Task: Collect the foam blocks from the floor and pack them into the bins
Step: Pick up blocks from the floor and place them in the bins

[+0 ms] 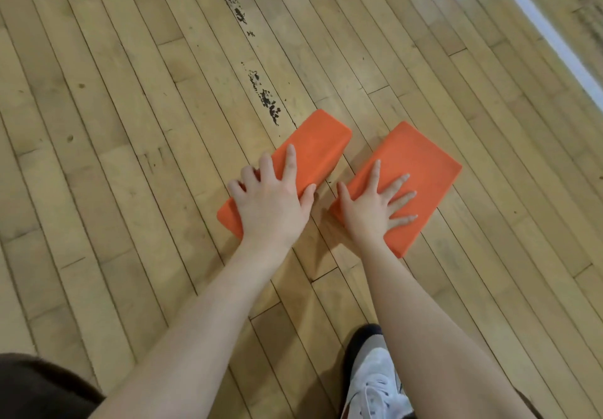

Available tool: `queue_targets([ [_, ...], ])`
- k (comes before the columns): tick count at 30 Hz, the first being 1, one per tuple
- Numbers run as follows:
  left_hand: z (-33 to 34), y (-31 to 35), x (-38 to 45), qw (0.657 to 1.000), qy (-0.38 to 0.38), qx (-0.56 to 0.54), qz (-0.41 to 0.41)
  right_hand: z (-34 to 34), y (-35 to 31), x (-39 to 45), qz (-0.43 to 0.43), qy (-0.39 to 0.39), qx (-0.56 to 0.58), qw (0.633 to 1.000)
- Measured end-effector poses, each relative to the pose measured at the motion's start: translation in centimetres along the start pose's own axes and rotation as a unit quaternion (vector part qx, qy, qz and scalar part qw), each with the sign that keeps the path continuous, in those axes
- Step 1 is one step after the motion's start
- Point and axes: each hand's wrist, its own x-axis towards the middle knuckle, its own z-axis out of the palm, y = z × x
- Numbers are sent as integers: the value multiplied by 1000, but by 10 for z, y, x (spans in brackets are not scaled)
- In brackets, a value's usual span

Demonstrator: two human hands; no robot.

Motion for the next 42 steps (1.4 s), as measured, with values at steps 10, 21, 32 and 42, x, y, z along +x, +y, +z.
queue_targets([
  [10, -16, -10, -5, 994, -83, -62, 25, -40, 23, -39, -62, -1, 244, 968],
  [21, -25, 66, -15, 983, -96, -101, 120, -83, 84, -66, -46, 115, 10, 992],
  [32, -52, 36, -18, 985, -104, -133, 45, -93, 56, -70, -46, 125, 91, 987],
  [42, -252, -28, -58, 969, -91, -178, -147, -228, -66, -169, -205, 2, 48, 978],
])
